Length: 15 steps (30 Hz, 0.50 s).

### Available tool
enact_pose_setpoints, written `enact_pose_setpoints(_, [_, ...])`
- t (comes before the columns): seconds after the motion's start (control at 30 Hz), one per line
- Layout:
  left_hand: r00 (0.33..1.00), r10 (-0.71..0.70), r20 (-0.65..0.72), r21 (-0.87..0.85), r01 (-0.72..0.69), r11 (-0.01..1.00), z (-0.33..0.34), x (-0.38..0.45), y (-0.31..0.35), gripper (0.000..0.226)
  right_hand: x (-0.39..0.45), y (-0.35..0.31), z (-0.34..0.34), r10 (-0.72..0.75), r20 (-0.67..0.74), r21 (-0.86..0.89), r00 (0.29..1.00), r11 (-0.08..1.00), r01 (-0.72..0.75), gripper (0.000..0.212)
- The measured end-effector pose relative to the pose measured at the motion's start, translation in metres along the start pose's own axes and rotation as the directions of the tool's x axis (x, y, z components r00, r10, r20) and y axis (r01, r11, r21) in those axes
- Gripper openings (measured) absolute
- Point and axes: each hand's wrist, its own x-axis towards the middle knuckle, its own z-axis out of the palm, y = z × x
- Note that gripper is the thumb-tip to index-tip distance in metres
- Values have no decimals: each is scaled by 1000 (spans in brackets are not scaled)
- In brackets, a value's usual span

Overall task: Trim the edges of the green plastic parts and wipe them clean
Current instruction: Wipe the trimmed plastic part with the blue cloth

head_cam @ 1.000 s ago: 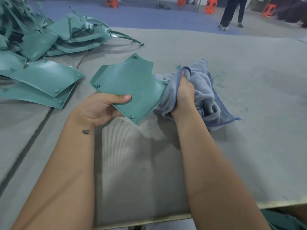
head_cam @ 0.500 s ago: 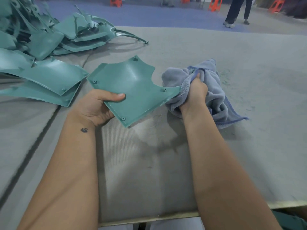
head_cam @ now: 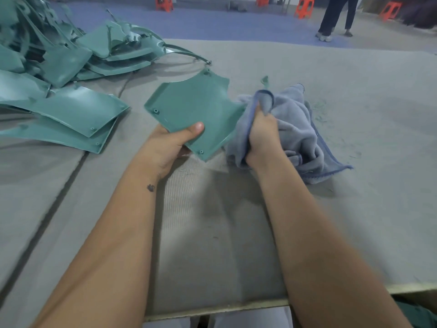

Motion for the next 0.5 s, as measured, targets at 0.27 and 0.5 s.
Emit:
enact_pose_setpoints(0.27, [971,57,-232,-292,-125,948,18,9,0,18,-30,27,24,-210,399,-351,893,864,360,23])
enact_pose_setpoints(0.5, [977,-58,-206,-90,40,995,17,9,0,24,-21,23,23,-362,217,-432,907,798,421,31])
